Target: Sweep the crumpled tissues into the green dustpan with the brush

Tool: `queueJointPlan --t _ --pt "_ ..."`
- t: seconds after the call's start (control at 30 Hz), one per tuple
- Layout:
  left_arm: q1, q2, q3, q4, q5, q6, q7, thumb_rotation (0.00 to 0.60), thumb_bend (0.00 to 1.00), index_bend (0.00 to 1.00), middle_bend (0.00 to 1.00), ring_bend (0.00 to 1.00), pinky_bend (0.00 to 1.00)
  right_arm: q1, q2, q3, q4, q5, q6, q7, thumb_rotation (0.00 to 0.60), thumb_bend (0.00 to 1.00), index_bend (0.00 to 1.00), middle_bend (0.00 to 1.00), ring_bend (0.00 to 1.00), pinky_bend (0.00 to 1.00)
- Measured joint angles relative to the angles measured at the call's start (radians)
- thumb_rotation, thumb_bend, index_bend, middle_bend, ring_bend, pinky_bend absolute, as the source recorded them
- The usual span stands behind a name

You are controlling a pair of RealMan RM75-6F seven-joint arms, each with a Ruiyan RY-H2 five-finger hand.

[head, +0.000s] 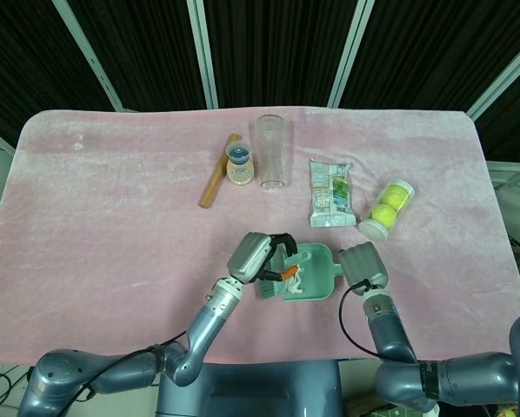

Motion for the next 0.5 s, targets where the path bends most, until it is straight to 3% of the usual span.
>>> queueJointPlan --t 0.23,0.5 --pt "0.034 0.053 0.023 -0.050 -0.010 -0.024 0.047 0.600 0.36 0.62 0.67 0.89 1.00 -0.004 -0.002 -0.003 0.000 0.000 -0.001 0.003 0.600 0.45 0.61 0.57 0.65 0.79" --pt "0.028 0.017 0.020 -0.010 -0.018 -0.044 0.045 0.600 0.36 0.62 0.67 0.89 1.00 -0.005 -0.015 -0.002 0.002 0.004 0.003 0.002 0.600 0.45 0.61 0.57 0.65 0.79"
